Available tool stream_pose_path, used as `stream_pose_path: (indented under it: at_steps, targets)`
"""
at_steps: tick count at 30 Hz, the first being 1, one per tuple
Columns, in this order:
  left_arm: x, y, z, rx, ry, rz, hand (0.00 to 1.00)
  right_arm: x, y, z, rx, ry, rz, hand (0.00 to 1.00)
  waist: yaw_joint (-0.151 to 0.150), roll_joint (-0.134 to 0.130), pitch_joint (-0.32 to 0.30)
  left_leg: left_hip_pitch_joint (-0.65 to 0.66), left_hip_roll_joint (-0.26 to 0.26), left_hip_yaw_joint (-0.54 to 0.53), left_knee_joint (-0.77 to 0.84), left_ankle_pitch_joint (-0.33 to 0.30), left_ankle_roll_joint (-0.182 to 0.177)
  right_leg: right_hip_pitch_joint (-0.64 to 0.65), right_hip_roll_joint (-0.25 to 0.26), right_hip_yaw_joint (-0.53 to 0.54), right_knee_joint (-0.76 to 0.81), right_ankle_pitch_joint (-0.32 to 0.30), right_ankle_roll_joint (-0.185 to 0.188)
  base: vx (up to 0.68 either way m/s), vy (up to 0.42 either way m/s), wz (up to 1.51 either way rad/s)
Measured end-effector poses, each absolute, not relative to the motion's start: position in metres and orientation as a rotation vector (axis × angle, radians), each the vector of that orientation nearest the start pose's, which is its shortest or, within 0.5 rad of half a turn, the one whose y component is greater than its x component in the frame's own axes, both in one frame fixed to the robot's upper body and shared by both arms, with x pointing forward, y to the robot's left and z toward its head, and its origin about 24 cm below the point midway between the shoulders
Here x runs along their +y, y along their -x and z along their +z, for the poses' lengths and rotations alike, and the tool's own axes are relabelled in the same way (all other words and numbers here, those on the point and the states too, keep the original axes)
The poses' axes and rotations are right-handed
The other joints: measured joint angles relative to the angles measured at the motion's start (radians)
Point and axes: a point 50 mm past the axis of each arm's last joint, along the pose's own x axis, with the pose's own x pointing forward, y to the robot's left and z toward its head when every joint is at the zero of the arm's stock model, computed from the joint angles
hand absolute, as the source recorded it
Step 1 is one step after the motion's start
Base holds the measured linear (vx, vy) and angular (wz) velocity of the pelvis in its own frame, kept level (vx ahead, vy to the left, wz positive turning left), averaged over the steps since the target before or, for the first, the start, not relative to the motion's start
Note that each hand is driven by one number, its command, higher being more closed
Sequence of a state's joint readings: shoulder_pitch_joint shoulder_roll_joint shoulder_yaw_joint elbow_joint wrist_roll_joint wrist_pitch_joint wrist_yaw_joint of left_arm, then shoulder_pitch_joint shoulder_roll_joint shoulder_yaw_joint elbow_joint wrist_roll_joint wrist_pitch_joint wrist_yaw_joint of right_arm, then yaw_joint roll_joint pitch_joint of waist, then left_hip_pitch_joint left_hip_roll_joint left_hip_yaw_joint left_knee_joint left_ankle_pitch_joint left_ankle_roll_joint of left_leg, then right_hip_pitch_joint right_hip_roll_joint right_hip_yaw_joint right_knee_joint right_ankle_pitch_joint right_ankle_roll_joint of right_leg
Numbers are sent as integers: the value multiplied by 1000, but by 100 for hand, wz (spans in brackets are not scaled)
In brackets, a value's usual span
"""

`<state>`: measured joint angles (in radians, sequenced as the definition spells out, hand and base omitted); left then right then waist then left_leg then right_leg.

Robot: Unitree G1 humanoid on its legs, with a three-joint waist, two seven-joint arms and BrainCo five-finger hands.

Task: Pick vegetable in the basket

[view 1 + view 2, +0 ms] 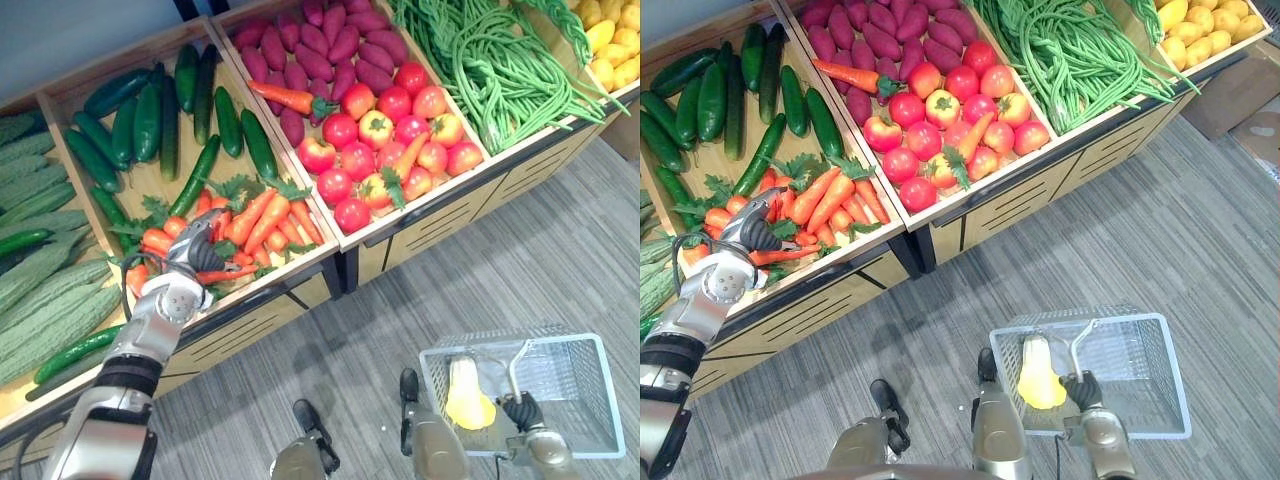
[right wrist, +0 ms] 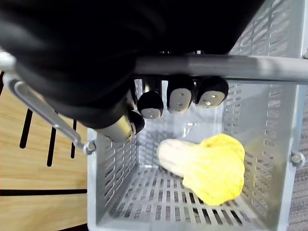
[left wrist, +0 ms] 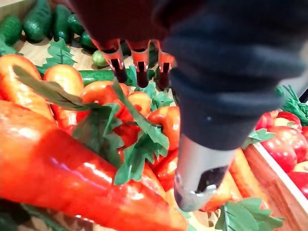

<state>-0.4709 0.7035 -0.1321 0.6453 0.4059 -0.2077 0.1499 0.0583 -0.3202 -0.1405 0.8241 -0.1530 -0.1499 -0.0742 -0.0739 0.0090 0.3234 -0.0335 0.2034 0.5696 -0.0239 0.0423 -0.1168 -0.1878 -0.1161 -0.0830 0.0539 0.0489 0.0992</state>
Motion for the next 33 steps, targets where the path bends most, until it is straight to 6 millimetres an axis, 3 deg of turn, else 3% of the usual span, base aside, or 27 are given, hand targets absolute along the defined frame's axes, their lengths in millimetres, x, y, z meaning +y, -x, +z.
stream_pose_path:
  at_steps: [6,12,23,24,33]
  targets:
    - [291,-331,111,-73,-1111,123,0,-303,-161,-85,672,443,-300,100,4,-8,12,-14,14,2,28,-13,-3,-3,4,5,2,0,0,-9,-11,-2]
    - [286,-337,120,-104,-1114,121,0,-305,-162,-84,668,442,-311,100,24,-10,15,-25,18,17,30,-13,-3,-18,6,9,2,4,-6,10,-4,-2]
    - [284,-338,121,-109,-1118,114,0,-305,-172,-77,623,443,-310,100,24,-22,35,-38,30,20,65,-33,-7,-20,7,10,7,5,-6,0,0,0]
    - [284,-339,123,-116,-1118,118,100,-304,-173,-75,613,445,-310,100,24,-24,38,-51,31,20,70,-35,-5,-35,5,11,14,4,-6,0,0,0]
    - [282,-355,150,-195,-1085,263,100,-302,-184,-67,566,447,-310,100,23,-28,73,-97,39,30,100,-38,-3,-87,6,21,30,6,-8,-2,-3,-2]
